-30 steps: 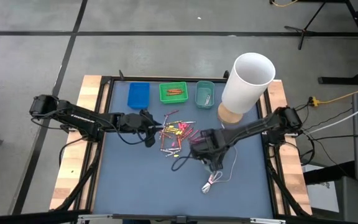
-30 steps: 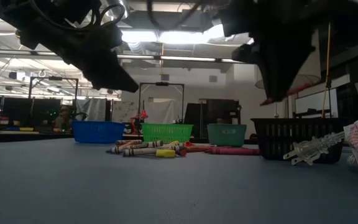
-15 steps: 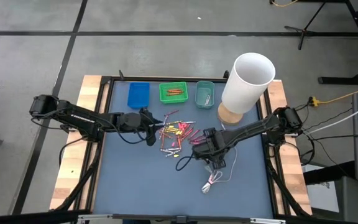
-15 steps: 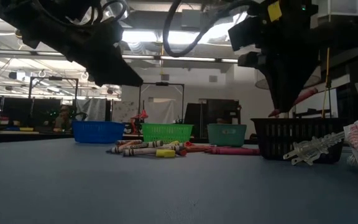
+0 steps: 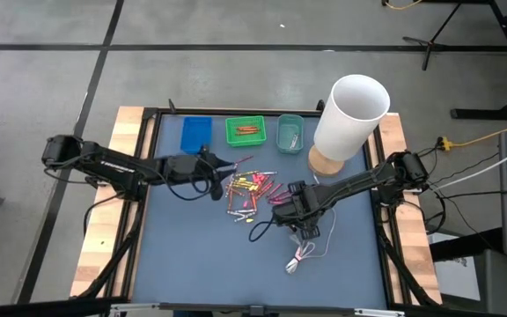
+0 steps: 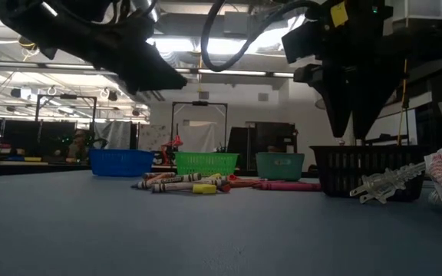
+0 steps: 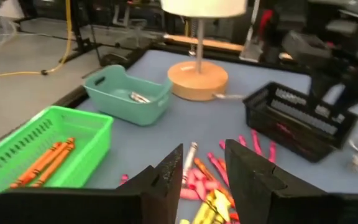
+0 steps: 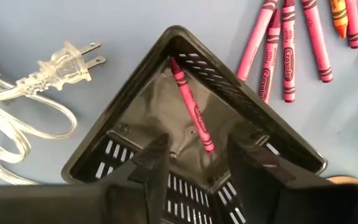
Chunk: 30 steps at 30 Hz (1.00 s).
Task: Sort crayons
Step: Put the red crayon into the black bin
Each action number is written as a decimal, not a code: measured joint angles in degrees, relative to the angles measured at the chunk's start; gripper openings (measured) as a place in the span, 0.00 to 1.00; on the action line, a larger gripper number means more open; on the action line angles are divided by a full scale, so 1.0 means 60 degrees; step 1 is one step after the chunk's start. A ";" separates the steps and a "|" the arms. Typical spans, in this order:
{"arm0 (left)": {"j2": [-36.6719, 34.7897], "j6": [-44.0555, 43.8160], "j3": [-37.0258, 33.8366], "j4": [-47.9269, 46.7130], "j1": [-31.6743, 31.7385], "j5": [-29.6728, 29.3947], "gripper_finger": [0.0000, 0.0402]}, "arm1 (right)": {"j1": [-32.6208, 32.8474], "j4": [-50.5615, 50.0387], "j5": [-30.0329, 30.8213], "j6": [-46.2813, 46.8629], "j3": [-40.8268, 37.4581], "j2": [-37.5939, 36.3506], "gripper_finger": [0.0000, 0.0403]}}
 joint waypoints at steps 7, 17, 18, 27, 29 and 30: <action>0.0461 -0.0004 0.0626 -0.0130 0.0855 0.0550 0.29 | 0.0000 0.0005 -0.0001 0.0000 0.0000 0.0000 0.40; 0.3184 -0.0007 0.2733 -0.2079 0.1800 0.1538 0.29 | 0.0000 -0.0094 -0.0002 0.0000 0.0561 -0.0004 0.41; 0.3450 -0.0007 0.2937 -0.2378 0.1872 0.1539 0.29 | 0.0000 -0.0088 -0.0001 0.0000 0.0666 -0.0004 0.41; 0.4971 -0.0011 0.3676 -0.3070 0.2405 0.1454 0.29 | 0.0000 -0.0025 -0.0062 0.0002 0.1155 -0.0007 0.41; 0.5093 -0.0015 0.3676 -0.3172 0.2489 0.1410 0.29 | 0.0000 -0.0026 -0.0080 0.0000 0.1155 -0.0007 0.41; 0.5165 -0.0025 0.3676 -0.3227 0.2521 0.1407 0.29 | 0.0000 -0.0017 -0.0077 0.0003 0.1155 -0.0007 0.41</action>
